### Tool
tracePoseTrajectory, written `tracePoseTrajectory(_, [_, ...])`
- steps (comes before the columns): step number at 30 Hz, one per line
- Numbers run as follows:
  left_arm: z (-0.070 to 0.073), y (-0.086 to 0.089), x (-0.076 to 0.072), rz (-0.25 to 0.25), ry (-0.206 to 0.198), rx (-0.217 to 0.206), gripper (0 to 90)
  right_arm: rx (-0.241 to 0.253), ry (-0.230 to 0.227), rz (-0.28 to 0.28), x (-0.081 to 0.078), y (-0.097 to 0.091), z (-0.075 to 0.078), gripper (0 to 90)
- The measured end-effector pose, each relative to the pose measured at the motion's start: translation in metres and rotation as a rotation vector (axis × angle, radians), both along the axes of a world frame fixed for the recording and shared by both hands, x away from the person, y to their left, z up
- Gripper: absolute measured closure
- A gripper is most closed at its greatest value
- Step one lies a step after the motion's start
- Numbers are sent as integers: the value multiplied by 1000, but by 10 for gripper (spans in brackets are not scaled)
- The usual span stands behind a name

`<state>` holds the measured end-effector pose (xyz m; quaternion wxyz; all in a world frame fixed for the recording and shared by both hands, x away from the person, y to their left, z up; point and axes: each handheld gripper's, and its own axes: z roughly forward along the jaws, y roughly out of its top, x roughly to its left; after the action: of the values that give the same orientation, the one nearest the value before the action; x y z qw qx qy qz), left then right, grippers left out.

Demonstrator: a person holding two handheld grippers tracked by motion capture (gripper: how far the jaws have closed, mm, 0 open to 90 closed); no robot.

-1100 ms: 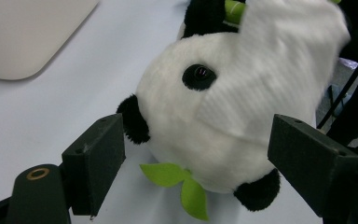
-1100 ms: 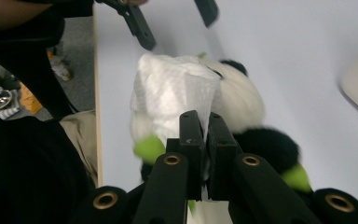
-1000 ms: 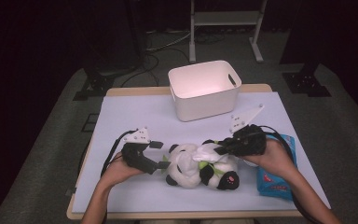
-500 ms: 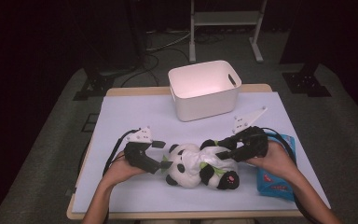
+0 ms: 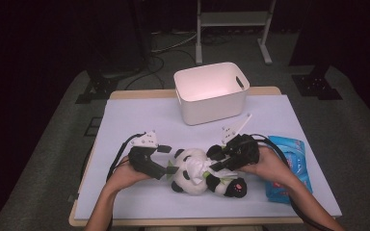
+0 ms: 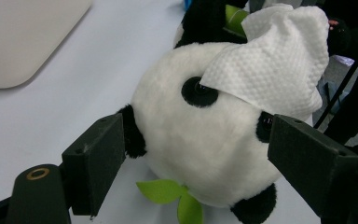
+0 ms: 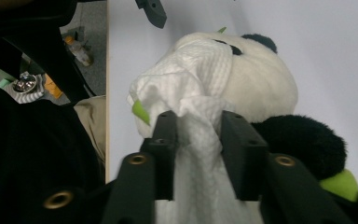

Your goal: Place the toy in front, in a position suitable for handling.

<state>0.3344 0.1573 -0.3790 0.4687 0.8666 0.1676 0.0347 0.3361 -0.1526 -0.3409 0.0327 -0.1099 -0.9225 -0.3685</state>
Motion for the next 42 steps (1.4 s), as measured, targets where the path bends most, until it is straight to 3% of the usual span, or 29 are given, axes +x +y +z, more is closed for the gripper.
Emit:
tracePoseTrajectory(3, [1, -3, 0, -7, -2, 1, 179, 1, 8, 1, -2, -3, 0, 771])
tracePoseTrajectory(6, [2, -6, 1, -13, -3, -2, 179, 4, -2, -5, -4, -8, 2, 814])
tracePoseTrajectory(15, [3, -12, 4, -26, -5, 3, 179, 9, -18, -48, -11, -35, 4, 829])
tracePoseTrajectory(20, [4, -16, 7, -34, -1, 8, 179, 19, -15, -98, -14, -54, 4, 830])
tracePoseTrajectory(27, [6, -22, 11, -44, 0, 13, 180, 24, -56, -180, -11, -73, 12, 833])
tracePoseTrajectory(42, [6, -26, 19, -62, 26, 16, 193, 2, -60, -95, -1, -29, -4, 842])
